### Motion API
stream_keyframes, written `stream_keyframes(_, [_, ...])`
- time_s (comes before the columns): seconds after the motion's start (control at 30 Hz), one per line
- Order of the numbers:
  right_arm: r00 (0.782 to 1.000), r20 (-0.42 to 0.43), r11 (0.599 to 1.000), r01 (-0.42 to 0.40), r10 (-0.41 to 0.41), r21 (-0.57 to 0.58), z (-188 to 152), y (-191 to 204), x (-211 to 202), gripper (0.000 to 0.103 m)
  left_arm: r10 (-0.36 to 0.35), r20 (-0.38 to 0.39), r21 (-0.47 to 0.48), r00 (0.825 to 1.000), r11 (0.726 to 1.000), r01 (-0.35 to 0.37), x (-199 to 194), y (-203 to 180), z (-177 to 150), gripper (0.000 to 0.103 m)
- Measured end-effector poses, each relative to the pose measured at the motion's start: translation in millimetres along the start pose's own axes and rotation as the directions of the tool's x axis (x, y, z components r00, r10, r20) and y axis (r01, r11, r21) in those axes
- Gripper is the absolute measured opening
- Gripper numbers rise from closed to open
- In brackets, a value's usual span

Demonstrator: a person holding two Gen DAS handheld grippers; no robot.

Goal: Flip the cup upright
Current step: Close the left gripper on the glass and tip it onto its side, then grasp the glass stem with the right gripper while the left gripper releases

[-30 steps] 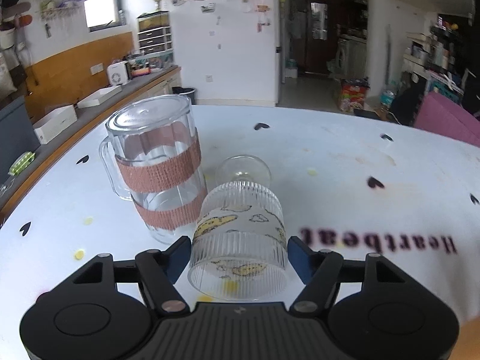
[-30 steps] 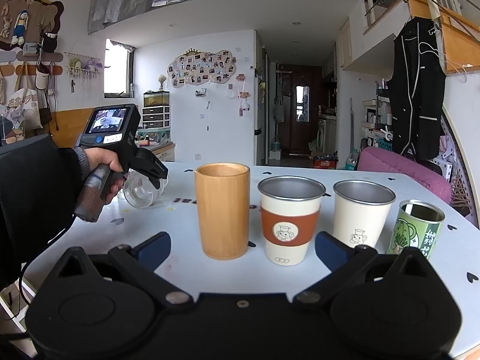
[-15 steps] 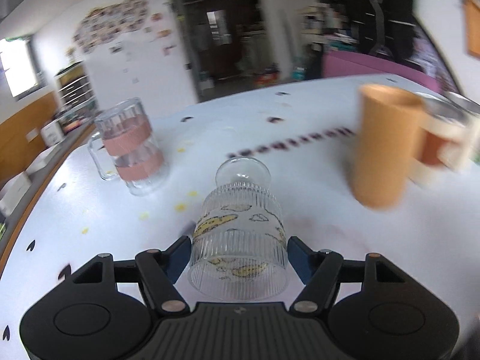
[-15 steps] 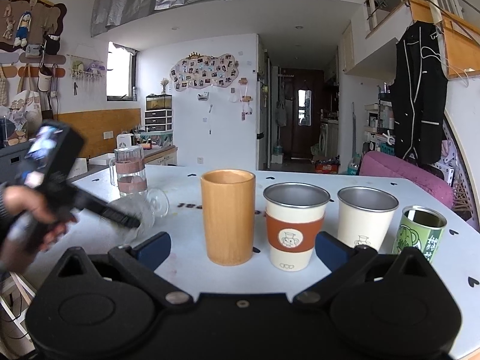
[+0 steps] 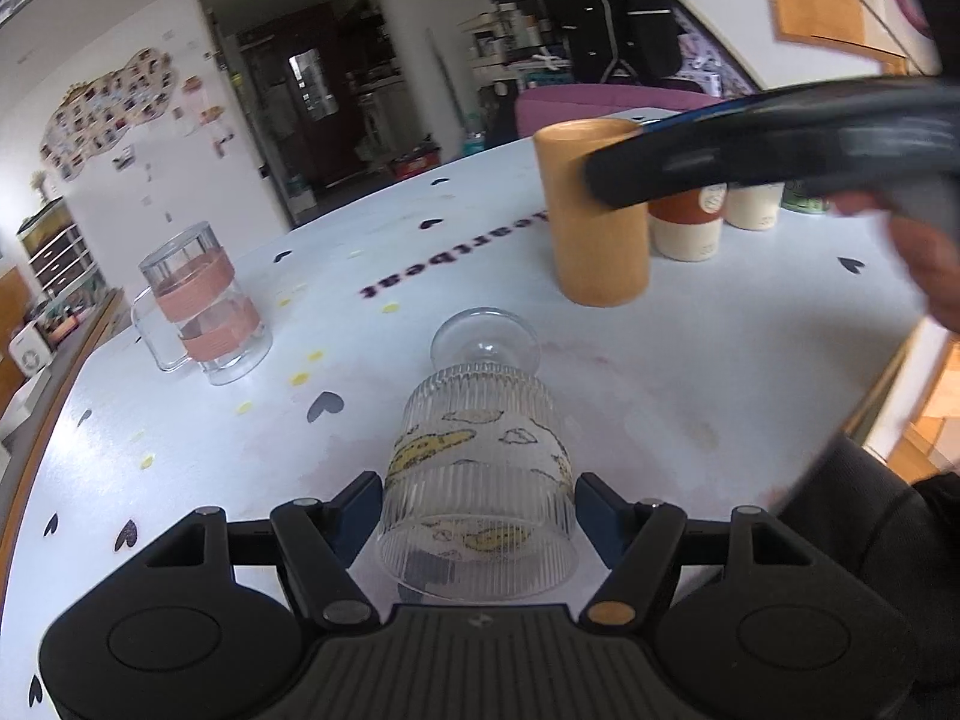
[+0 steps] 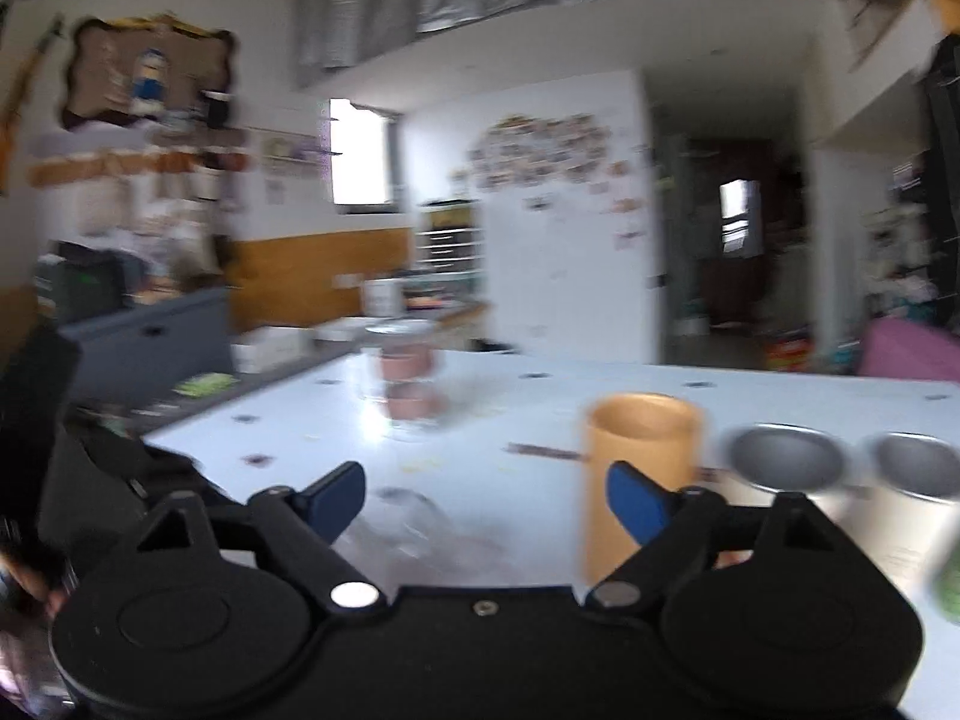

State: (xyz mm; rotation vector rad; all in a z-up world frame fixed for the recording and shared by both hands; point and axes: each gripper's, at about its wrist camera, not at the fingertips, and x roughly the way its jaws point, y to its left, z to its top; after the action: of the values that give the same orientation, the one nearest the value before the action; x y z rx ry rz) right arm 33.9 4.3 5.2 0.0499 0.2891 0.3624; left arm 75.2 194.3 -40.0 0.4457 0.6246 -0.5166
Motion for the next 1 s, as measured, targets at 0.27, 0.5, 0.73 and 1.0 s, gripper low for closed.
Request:
stream_keyframes(0.27, [0.955,-0.275,0.991,-0.088,0.111,0.096,4,-1,113,0.026,-0.066,0.001,-0.005,0.998,0.998,0.066,-9,15,-10,0.074])
stream_keyframes(0.5, [0.930,-0.322,0.980,-0.134,0.175,0.145,-4,0,137,0.012,-0.049,-0.047,-0.047,0.998,0.998,0.046,-1,25,-23,0.080])
stream_keyframes(0.73, [0.925,-0.354,0.989,-0.115,0.141,0.091,-8,3,120,0.007,0.029,-0.036,-0.157,0.999,0.987,-0.034,-2,55,-34,0.088])
stream_keyframes(1.0, [0.917,-0.384,0.994,-0.091,0.109,0.064,-16,15,84,0.027,0.079,-0.040,-0.302,0.996,0.949,-0.088,13,83,-39,0.088])
